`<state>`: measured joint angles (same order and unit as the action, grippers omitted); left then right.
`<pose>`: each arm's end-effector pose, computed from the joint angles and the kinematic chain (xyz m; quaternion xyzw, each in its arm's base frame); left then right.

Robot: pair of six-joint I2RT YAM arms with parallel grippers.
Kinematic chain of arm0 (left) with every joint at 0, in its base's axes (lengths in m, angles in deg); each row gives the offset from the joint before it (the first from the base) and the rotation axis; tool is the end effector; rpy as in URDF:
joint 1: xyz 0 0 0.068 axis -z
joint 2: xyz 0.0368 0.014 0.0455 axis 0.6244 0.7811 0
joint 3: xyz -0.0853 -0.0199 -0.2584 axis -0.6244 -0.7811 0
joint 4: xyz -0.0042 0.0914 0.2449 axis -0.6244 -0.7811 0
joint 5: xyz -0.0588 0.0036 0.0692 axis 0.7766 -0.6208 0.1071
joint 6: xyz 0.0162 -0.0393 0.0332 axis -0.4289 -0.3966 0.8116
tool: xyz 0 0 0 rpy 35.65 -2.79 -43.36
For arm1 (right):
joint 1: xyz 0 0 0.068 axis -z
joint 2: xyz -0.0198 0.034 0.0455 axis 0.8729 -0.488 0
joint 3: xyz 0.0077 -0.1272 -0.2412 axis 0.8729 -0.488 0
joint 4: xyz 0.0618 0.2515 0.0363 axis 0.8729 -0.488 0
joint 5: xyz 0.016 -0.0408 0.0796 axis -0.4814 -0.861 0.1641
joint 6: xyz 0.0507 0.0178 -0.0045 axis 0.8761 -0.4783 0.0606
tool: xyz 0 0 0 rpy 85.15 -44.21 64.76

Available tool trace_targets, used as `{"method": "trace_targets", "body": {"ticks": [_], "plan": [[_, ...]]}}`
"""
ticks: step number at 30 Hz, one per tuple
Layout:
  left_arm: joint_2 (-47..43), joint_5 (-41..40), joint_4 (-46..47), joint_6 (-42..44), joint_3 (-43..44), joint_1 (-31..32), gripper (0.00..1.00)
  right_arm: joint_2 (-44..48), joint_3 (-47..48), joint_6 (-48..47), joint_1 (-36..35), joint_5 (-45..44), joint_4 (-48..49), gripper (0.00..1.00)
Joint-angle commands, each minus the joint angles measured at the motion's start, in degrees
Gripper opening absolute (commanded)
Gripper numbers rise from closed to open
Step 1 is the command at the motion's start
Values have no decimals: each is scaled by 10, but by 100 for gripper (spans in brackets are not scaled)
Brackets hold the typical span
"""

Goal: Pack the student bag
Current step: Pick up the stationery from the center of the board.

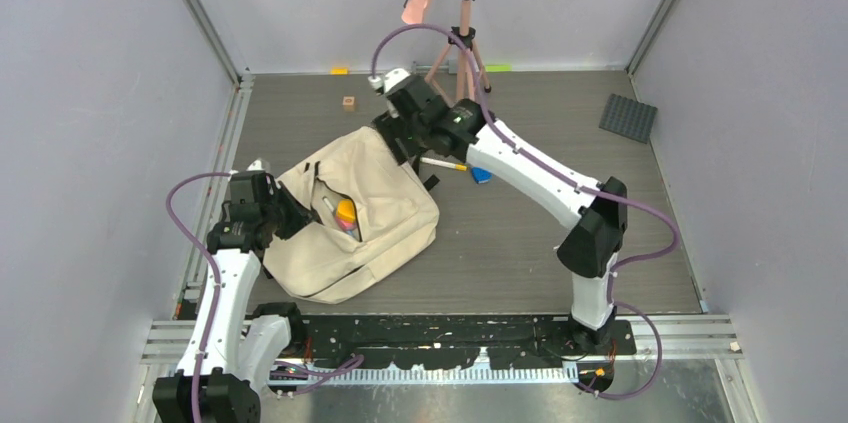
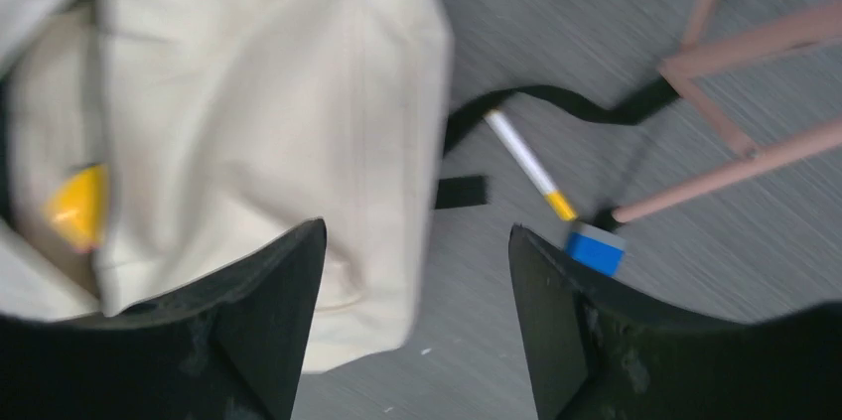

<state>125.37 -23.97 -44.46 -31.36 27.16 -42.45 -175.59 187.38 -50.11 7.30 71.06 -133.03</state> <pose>0.1666 0.0040 0.2530 -0.2892 0.8787 -0.1934 0.3268 0.2620 0.3380 0.3782 -0.3286 0.8404 0.0907 0.4214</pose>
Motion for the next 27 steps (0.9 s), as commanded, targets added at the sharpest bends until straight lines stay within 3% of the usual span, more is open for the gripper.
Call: {"method": "trace_targets", "body": {"ticks": [1, 6, 12, 27], "plan": [[-10, -27, 37, -2, 16, -3, 0, 40, -107, 20, 86, -26, 23, 73], [-18, -32, 37, -7, 11, -3, 0, 47, -229, 1, 190, -20, 53, 75], [-22, -38, 41, -13, 10, -2, 0, 7, -295, -24, 263, 10, 101, 75], [-6, -45, 39, -8, 25, -3, 0, -88, -242, -27, 281, 114, 136, 74]]}}
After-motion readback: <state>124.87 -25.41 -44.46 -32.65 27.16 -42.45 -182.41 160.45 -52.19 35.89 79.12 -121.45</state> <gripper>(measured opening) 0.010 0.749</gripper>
